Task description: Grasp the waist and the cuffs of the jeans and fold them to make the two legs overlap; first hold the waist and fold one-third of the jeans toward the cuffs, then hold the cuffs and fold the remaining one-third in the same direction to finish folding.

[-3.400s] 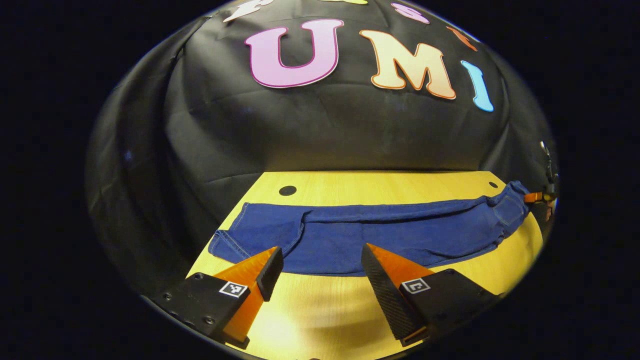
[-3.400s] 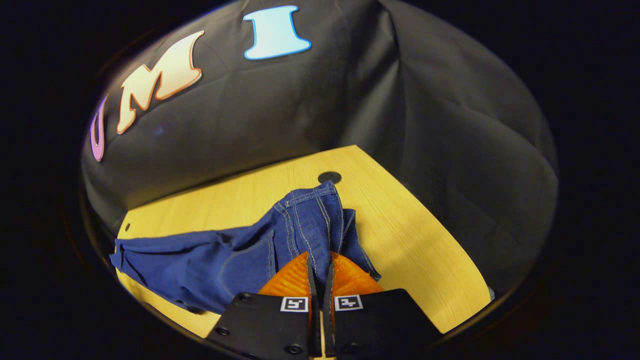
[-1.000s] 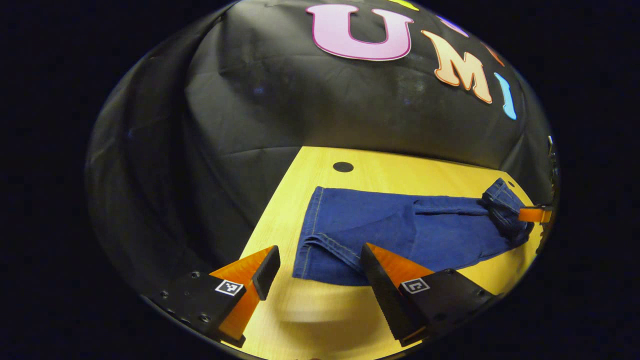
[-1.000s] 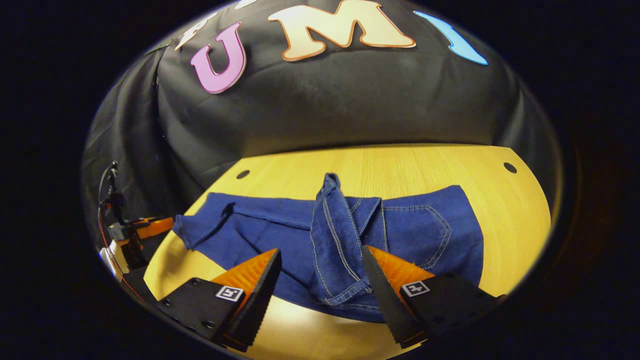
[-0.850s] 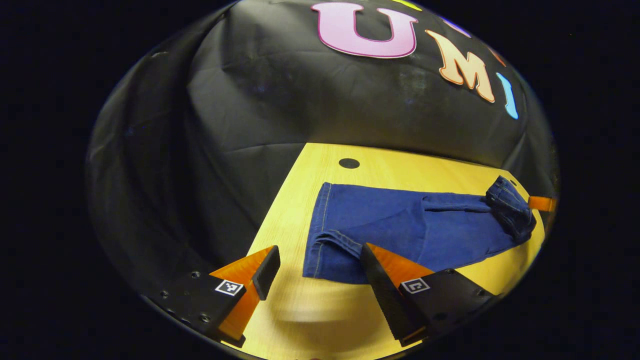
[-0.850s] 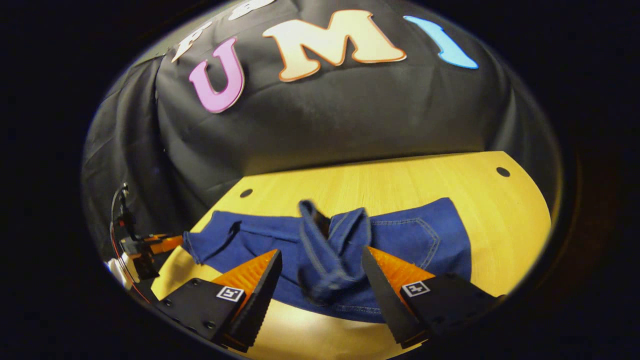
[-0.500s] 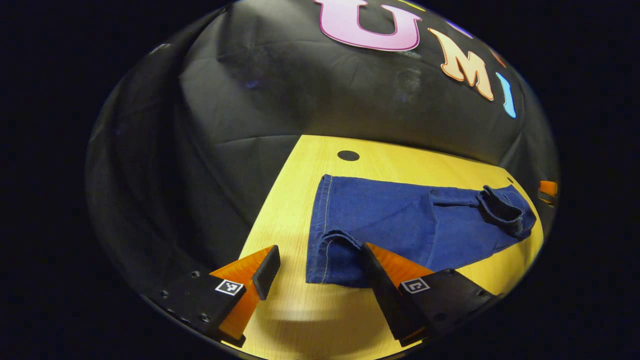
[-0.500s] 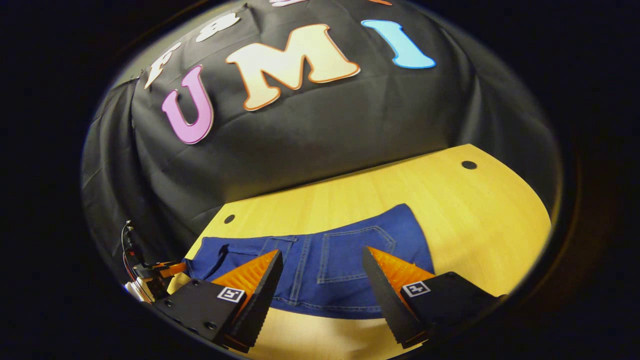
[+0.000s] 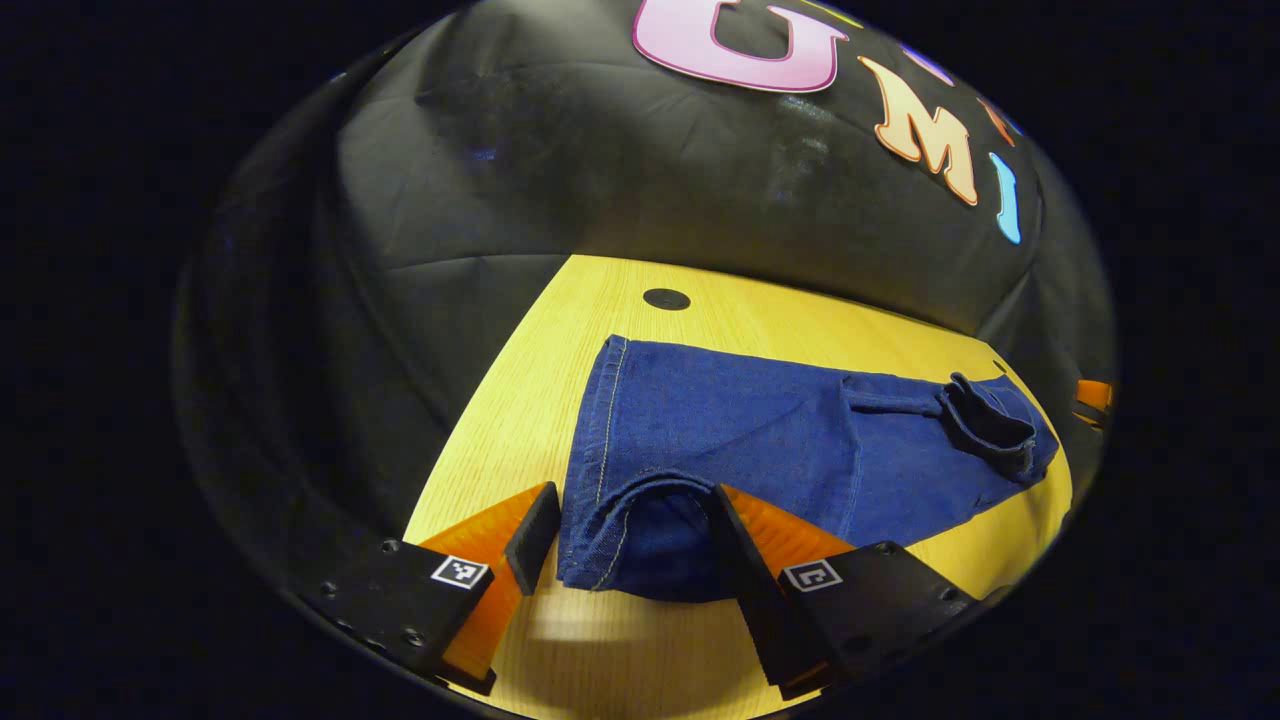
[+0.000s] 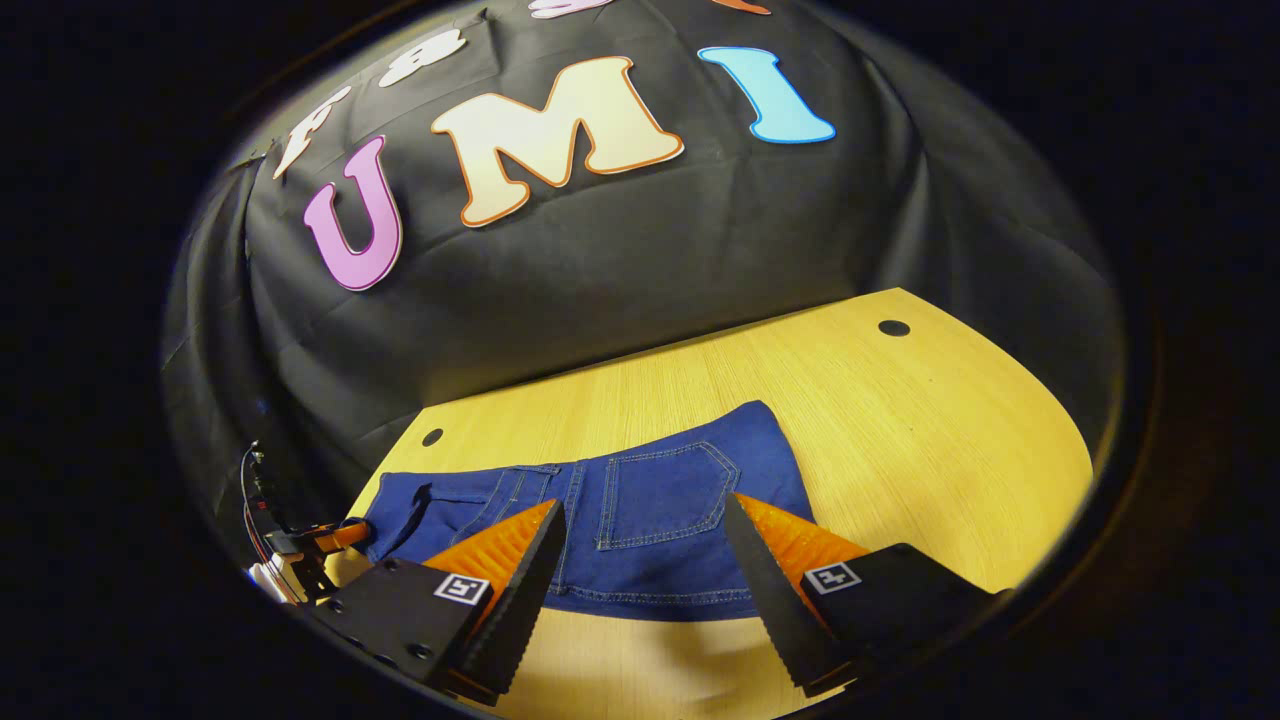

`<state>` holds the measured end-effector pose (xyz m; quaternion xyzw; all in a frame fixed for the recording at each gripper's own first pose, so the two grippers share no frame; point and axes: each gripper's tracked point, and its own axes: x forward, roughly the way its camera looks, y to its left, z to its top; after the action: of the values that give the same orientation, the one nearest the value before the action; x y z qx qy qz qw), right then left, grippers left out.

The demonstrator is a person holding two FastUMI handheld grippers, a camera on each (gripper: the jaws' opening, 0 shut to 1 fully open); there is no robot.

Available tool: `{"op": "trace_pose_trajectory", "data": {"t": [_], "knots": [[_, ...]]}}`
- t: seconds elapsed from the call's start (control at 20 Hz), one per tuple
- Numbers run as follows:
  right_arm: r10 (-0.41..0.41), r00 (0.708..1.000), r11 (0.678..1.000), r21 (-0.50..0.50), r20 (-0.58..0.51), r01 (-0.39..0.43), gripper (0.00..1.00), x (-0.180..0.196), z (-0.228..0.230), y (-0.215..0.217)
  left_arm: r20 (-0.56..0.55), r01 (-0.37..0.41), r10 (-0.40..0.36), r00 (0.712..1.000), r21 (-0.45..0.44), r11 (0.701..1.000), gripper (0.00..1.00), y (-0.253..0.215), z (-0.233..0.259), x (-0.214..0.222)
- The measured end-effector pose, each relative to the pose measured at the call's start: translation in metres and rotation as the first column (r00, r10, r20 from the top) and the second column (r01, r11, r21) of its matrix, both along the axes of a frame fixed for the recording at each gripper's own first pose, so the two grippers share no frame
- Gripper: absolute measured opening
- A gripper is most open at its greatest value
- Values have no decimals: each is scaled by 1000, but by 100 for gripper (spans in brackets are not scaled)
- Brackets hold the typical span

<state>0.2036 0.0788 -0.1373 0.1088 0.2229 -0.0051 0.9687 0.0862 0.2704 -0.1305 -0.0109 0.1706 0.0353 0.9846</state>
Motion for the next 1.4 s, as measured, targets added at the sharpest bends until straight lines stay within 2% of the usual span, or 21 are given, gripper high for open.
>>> {"op": "trace_pose_trajectory", "data": {"t": [0.15,0.25,0.3,0.45,0.5,0.7,0.8,0.9,1.05,1.4], "knots": [[-2,1000,1000,4,-5,2,98,-2,-1,0,-2,-33,33,999,13,999,84,7,-2,2],[-3,1000,1000,7,-9,3,98,-3,-3,0,3,-58,58,998,23,998,62,16,-1,0],[-3,1000,1000,7,-9,3,98,-3,-3,-1,1,-54,54,999,22,998,43,15,-3,0],[-7,1000,1000,10,-7,7,98,-2,-2,-1,5,-29,29,1000,-1,1000,28,6,-3,1],[-9,1000,1000,11,-6,9,98,-3,-2,-1,5,-22,22,1000,-7,1000,16,4,-2,2],[-19,1000,1000,7,-2,19,98,-4,0,-5,-3,-9,9,1000,-6,1000,0,1,-2,2],[-28,1000,1000,9,5,28,98,-5,3,-6,-33,3,-3,999,17,1000,0,-2,-1,-1],[-34,999,999,14,17,33,98,-6,8,-9,-37,9,-9,999,4,1000,0,-8,8,-4],[-36,999,999,21,35,36,98,-7,17,-18,24,13,-11,1000,-55,998,0,-23,39,-8],[-11,999,997,78,53,7,98,-15,37,-66,113,-1,12,994,-92,996,0,-90,106,-12]]}}
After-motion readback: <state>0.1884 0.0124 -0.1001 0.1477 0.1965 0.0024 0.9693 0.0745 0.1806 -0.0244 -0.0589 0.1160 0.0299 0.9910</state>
